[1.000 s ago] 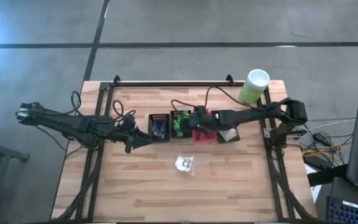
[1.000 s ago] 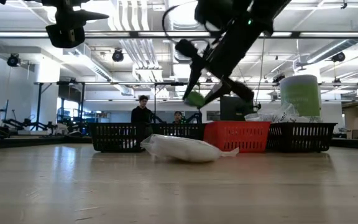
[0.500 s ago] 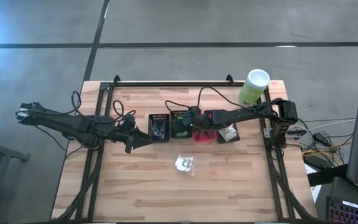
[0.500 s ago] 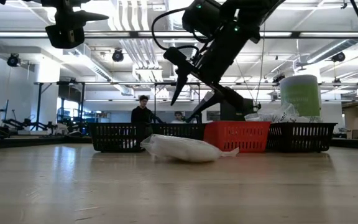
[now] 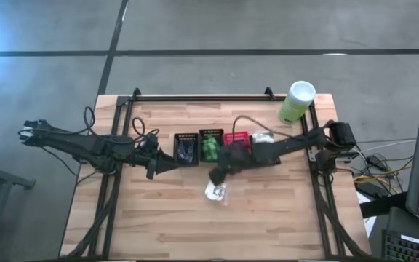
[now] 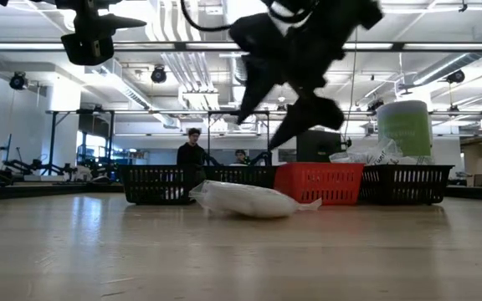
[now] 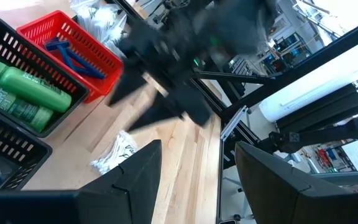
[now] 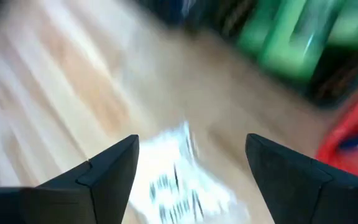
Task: Pick & Place Travel size toiletries
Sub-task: Put the white cotton pack into the right black basket
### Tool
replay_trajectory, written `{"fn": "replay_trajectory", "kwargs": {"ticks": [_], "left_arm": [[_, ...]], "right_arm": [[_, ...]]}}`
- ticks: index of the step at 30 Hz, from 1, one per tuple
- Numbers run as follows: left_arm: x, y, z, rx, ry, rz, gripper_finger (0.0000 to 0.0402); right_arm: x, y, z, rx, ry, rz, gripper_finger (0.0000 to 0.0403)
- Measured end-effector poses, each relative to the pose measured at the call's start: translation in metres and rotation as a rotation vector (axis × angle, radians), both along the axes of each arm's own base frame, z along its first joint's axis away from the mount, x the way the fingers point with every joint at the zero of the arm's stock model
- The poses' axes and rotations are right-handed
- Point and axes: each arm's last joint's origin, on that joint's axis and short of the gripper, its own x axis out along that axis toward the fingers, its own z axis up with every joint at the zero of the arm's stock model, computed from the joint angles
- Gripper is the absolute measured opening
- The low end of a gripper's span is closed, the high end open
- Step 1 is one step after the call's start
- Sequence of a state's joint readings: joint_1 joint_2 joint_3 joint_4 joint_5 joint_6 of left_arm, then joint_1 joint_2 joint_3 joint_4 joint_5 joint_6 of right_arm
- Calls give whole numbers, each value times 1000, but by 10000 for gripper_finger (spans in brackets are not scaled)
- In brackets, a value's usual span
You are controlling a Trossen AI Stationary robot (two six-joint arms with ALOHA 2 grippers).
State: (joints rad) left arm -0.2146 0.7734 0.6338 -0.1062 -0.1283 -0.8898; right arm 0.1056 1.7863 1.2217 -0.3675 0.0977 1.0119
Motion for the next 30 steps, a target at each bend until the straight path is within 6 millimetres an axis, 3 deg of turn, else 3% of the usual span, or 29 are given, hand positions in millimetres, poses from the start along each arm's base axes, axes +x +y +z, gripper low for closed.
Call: {"fn": "replay_trajectory", "kwargs": {"ticks": [6, 11, 15, 21, 30], "left_arm": [[0, 0, 0, 0, 0, 0, 209], [0, 0, 0, 0, 0, 0, 209], [0, 0, 0, 0, 0, 0, 209], [0, 0, 0, 0, 0, 0, 209], [0, 4, 0, -11, -7, 125, 209]], "right_arm": [[-20, 68, -4, -146, 66, 198, 278], [-36, 108, -4, -203, 28, 135, 261], [-46, 116, -8, -123, 53, -9, 250], [-57, 114, -24, 58, 102, -271, 222], [-60, 115, -38, 192, 46, -389, 125]]}}
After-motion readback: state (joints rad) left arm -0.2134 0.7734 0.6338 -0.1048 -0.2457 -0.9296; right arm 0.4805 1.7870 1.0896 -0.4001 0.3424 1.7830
